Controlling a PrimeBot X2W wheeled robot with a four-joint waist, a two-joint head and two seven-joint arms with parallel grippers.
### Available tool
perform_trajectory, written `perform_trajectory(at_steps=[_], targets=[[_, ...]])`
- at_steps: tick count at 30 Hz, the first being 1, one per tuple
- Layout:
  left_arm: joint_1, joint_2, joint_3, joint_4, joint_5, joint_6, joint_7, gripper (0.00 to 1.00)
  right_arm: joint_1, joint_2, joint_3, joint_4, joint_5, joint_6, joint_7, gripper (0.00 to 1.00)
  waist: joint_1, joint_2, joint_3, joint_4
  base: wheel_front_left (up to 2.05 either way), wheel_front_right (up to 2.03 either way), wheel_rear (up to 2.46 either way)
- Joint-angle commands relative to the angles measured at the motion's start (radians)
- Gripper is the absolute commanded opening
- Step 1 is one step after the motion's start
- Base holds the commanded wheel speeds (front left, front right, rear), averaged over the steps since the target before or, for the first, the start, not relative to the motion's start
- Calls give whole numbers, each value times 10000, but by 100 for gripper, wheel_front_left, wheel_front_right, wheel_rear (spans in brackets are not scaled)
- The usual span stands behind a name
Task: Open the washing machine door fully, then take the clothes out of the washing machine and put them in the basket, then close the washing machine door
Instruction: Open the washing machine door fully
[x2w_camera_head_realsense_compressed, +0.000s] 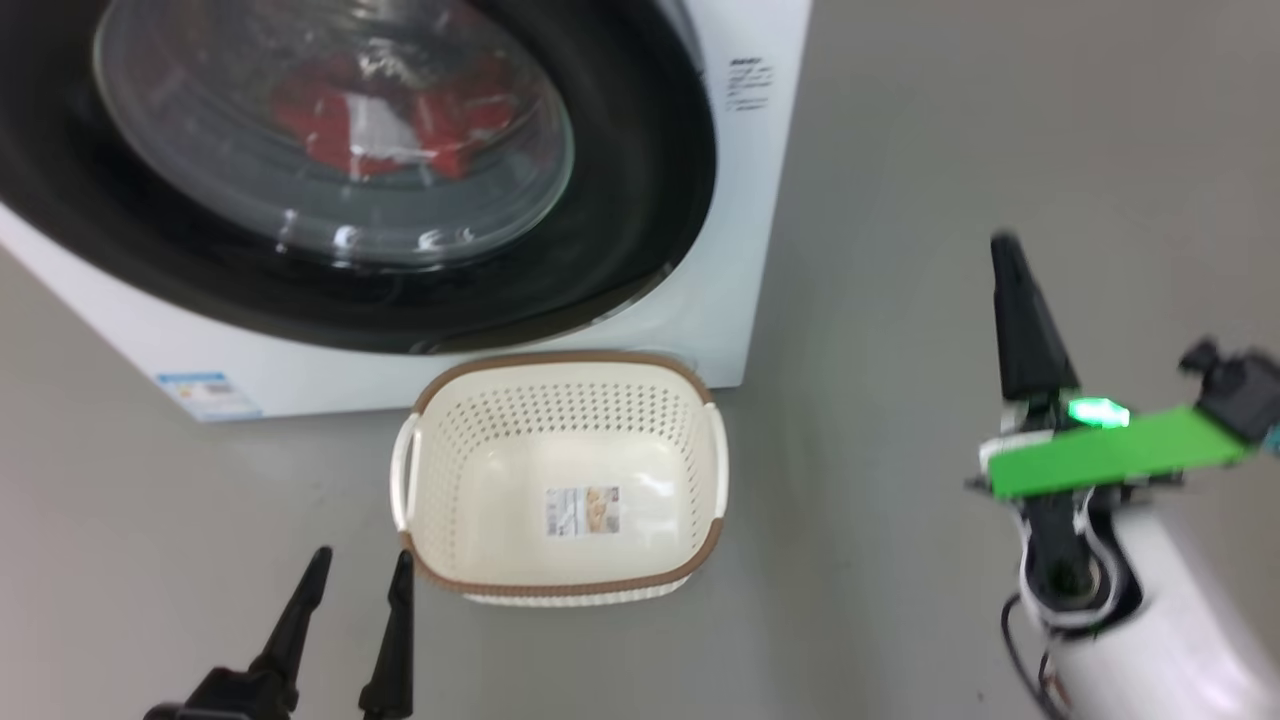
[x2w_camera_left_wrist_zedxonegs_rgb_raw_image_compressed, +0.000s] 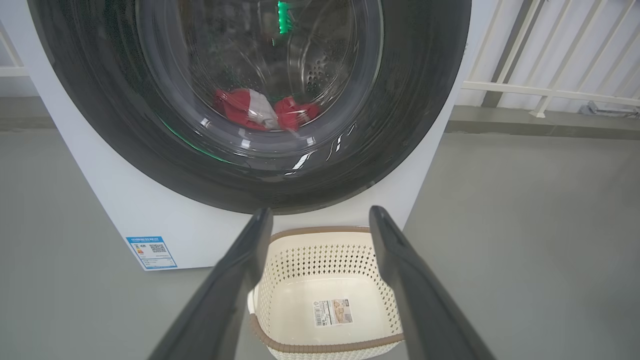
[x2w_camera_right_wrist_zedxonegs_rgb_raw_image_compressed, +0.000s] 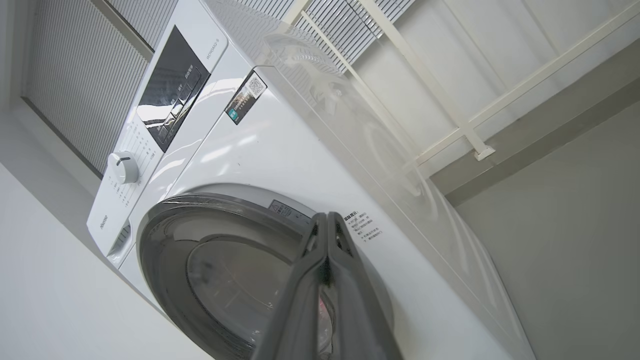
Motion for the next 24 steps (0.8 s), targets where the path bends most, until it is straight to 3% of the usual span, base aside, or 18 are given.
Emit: perform_trajectory(at_steps=[1, 11, 16, 24], targets=[[-365, 57, 238, -250, -146, -39, -124, 100, -537, -203, 396, -225, 288, 4, -63, 0, -1, 0, 326, 339, 0, 0, 0], [-947, 57, -81, -203, -414, -73, -124, 100, -3053, -2146, 1806, 58, 3456, 4, 229, 0, -1, 0, 1306, 1138, 0, 0, 0], [-1272, 57, -162, -177, -504, -111, -124, 100, -4150, -2621, 1960, 238, 5264, 4, 1451, 0, -1, 0, 1807, 1431, 0, 0, 0], [-1681, 57, -394, -118, -549, -177, -124, 100, -5736, -2784, 1712, 1255, 7319, 4, 4459, 0, -1, 0, 2459, 1781, 0, 0, 0]])
